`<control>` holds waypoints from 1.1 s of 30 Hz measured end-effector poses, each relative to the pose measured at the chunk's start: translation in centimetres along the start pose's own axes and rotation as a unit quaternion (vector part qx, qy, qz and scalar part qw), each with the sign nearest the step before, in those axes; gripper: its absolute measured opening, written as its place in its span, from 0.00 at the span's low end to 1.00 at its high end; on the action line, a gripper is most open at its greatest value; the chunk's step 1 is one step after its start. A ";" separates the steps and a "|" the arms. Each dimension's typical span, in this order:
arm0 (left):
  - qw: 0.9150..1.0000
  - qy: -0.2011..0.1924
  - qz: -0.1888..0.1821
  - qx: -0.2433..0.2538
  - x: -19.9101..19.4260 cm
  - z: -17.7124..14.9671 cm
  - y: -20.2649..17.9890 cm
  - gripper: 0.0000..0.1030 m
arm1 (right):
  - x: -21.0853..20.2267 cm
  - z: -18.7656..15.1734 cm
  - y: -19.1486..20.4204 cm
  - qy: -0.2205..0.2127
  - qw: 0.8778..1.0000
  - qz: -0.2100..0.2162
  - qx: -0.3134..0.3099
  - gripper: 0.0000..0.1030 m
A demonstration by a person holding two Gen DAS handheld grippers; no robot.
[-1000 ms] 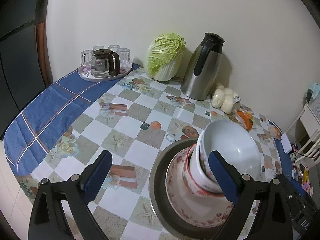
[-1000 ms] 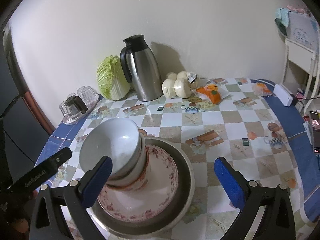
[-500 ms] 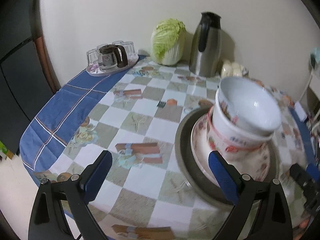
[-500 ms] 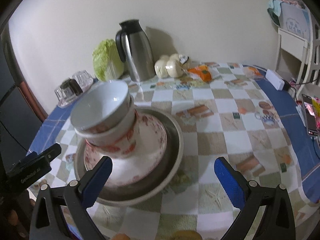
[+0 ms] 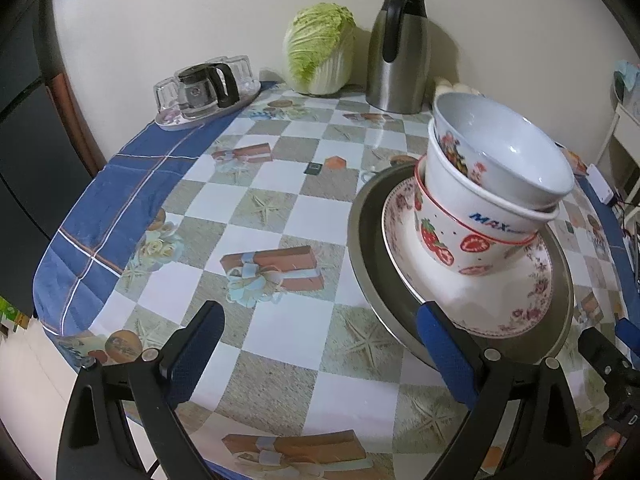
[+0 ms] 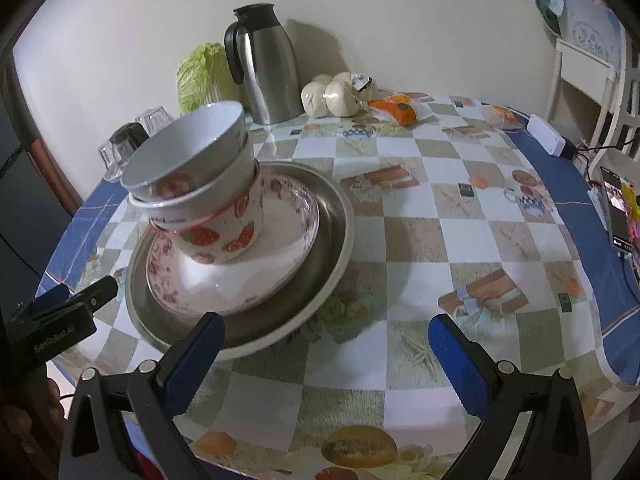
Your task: Organize plates and bowls
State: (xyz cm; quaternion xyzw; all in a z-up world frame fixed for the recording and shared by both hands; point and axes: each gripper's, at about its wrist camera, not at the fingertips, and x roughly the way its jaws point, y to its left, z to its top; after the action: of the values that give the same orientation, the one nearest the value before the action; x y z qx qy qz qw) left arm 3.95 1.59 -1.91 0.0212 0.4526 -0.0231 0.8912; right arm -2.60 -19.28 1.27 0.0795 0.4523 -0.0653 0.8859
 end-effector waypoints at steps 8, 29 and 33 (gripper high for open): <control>1.000 0.012 -0.005 0.021 0.4 -0.2 -0.8 0.94 | 0.8 -0.2 -0.3 0.009 1.000 -0.006 0.001 1.00; 0.999 0.028 -0.006 0.034 1.5 -0.3 -1.3 0.94 | 2.8 -0.4 -0.6 0.036 0.999 -0.011 -0.009 1.00; 0.999 0.027 -0.009 0.034 1.4 -0.3 -1.3 0.94 | 2.9 -0.4 -0.6 0.036 0.999 -0.010 -0.007 1.00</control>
State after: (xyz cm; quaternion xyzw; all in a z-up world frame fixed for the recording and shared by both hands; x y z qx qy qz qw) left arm 4.48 0.24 -3.24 0.0482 0.4756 -0.0456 0.8771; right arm -1.35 -19.91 -1.32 0.0712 0.4851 -0.0684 0.8689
